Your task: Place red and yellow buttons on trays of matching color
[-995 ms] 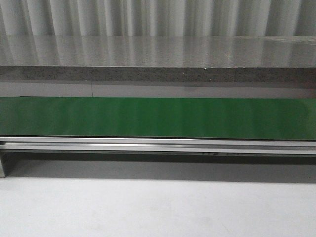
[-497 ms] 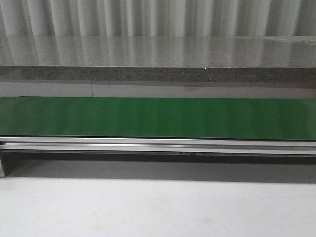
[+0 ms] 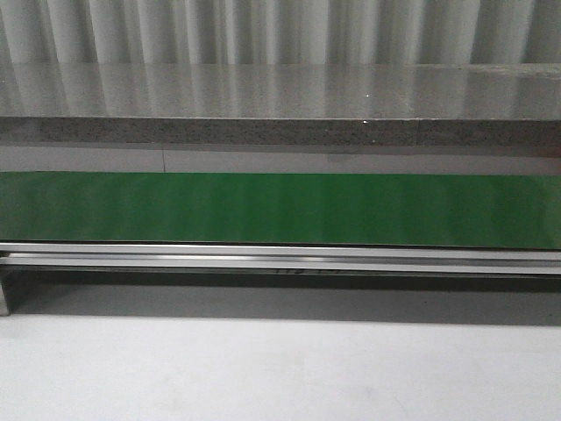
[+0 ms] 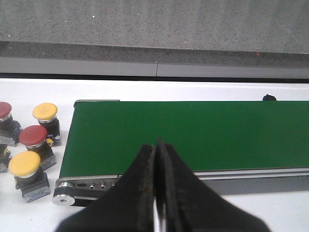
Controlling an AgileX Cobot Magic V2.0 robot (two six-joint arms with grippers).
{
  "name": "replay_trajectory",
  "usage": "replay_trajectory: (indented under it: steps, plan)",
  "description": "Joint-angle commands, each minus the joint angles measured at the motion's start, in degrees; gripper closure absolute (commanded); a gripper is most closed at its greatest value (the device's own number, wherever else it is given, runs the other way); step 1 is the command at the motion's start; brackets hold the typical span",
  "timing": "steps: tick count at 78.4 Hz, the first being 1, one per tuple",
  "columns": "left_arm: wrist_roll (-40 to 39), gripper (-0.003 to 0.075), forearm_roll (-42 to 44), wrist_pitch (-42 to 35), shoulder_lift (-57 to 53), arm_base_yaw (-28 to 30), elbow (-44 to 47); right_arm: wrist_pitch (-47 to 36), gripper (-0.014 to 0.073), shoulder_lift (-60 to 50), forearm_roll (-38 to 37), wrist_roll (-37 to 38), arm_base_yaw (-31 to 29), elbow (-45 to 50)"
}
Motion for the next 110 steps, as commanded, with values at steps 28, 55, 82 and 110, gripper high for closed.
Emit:
replay_trajectory:
  steps: [28,55,82,110]
  plan:
    - [-0.03,0.0741,-0.61,-4.2,0.44,-0.53,-1.56,-2.68,0.0024,1.3,3.3,0.05,-0.32,-1.12]
    - [-0.03,0.0741,-0.61,-4.2,0.44,-0.53,-1.56,-4.02,0.019,-12.12,3.41,0.05,0.46,-1.12]
    - [-0.03,0.0741,-0.61,-4.2,0.44,-0.53,-1.56,-2.6,0.0391,-25.42,3.36,-1.58,11.31,0.1]
    - [-0.03,0.0741,-0.61,-4.2,0.44,-0.53,-1.56,-2.74,0.0655,-37.4,3.32,-3.67,28.74,8.04]
